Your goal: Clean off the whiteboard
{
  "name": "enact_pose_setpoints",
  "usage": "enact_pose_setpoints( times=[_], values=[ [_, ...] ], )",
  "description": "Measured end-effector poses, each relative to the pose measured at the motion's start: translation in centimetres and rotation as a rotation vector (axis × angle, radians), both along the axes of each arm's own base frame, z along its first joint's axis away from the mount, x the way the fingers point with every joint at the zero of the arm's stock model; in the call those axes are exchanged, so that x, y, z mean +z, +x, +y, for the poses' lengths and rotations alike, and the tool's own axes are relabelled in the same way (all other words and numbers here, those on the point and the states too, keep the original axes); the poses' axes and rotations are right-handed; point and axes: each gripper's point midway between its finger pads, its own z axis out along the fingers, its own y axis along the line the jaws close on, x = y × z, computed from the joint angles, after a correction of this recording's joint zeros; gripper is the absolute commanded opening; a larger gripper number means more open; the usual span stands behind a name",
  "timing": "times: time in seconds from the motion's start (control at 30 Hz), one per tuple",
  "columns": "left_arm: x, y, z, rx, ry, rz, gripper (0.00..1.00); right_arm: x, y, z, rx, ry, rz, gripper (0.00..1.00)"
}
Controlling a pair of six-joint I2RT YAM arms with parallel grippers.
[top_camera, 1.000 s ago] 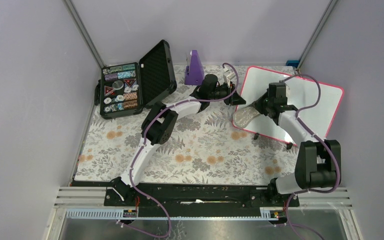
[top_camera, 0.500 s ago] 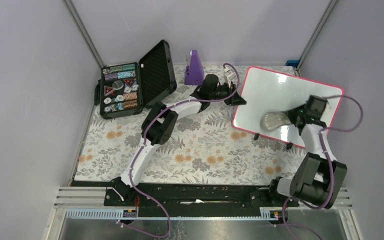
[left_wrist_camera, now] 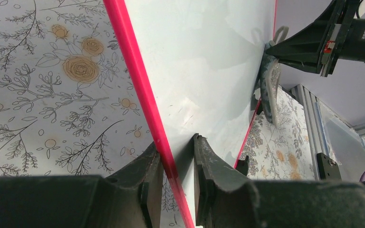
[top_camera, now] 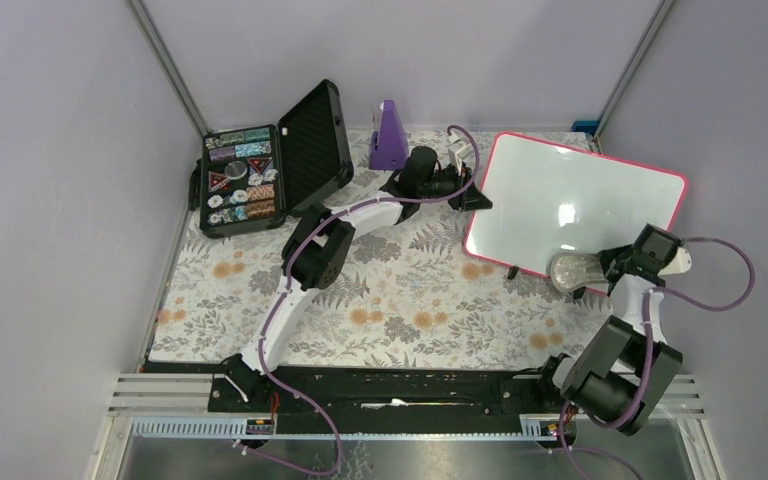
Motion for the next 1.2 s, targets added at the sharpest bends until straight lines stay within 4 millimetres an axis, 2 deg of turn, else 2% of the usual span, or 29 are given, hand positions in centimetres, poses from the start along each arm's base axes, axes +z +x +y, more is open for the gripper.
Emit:
enact_pose_setpoints(
  times=[0.07,0.13,0.2,0.3,0.33,0.43,0.47,0.53,0.67,0.83,0.93,1.03,1.2],
  values=[
    [0.0,0.0,0.0,0.001,0.002,0.000,0.00,0.2,0.9,0.9,0.048,-0.034,0.035,0.00],
    [0.0,0.1,0.0,0.005,0.005,-0.002,0.00,1.0,3.0,3.3,0.149,-0.080,0.048,0.00],
    [0.0,0.2,0.1,0.009,0.007,-0.002,0.00,1.7,5.2,7.0,0.275,-0.108,0.033,0.00],
    [0.1,0.2,0.0,0.008,0.005,-0.004,0.00,2.5,7.5,14.6,0.497,-0.127,-0.009,0.00],
    [0.1,0.2,0.0,0.008,0.006,-0.004,0.00,2.4,7.8,17.0,0.561,-0.131,-0.010,0.00],
    [0.1,0.1,0.0,0.007,0.007,-0.003,0.00,1.5,7.9,22.3,0.707,-0.128,0.006,0.00],
    [0.1,0.1,0.0,0.007,0.008,-0.003,0.00,1.0,7.8,23.8,0.748,-0.125,0.017,0.00],
    [0.1,0.1,0.0,0.007,0.008,-0.003,0.00,0.0,7.7,25.5,0.798,-0.117,0.044,0.00],
    [0.1,0.2,0.0,0.009,0.010,-0.001,0.00,-1.1,7.8,27.6,0.879,-0.086,0.084,0.00],
    [0.1,0.2,0.0,0.008,0.011,0.000,0.04,0.1,6.2,29.5,0.983,-0.110,0.074,0.00],
    [0.1,0.2,0.0,0.009,0.011,0.000,0.17,1.8,4.3,29.8,1.031,-0.144,0.032,0.00],
    [0.1,0.2,0.0,0.009,0.011,0.000,0.28,2.5,2.3,29.3,1.052,-0.169,0.006,0.00],
    [0.1,0.3,-0.2,0.018,0.015,-0.037,0.46,0.3,-0.8,28.1,1.079,-0.176,0.080,0.00]
  ],
)
